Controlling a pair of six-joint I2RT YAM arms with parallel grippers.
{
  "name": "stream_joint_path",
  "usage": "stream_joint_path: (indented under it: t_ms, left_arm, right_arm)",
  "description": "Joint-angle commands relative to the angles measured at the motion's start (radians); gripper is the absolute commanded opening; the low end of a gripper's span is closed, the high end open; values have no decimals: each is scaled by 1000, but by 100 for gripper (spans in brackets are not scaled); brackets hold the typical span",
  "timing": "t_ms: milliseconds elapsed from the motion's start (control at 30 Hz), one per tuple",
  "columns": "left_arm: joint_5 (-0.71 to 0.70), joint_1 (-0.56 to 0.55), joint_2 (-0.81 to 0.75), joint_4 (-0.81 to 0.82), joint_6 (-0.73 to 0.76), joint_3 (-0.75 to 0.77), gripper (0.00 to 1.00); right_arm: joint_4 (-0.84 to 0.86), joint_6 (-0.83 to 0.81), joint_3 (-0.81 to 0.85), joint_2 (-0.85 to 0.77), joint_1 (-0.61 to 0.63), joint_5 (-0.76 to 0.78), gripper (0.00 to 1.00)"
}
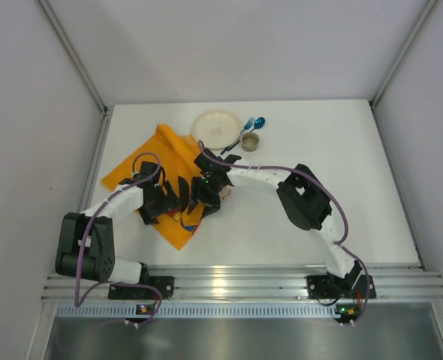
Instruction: Set the dinner table for one person
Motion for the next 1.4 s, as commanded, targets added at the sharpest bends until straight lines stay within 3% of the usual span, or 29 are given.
stream_joint_path:
  t_ms: [0, 267, 533, 833, 1133, 1233, 1367]
  left_arm:
    - [50, 4, 80, 110, -9, -66, 85]
    - [65, 4, 134, 156, -8, -81, 75]
    - [68, 4, 175, 174, -2, -73, 73]
    - [67, 4, 183, 177, 14, -81, 72]
    - [67, 2, 56, 56, 67, -31, 72]
    - [7, 2, -81, -58, 89, 46, 75]
    - [40, -2, -226, -108, 93, 111, 77]
  right_arm:
    - [-4, 22, 57, 16, 30, -49, 53]
    - [-21, 34, 74, 21, 44, -79, 53]
    - [-27, 56, 88, 39, 69, -93, 53]
    - [-22, 65, 78, 22, 61, -72, 35]
    - [1, 62, 62, 19, 36, -56, 0]
    - [-1, 56, 63, -4, 24, -49, 0]
    - [1, 54, 66, -37, -6, -38, 0]
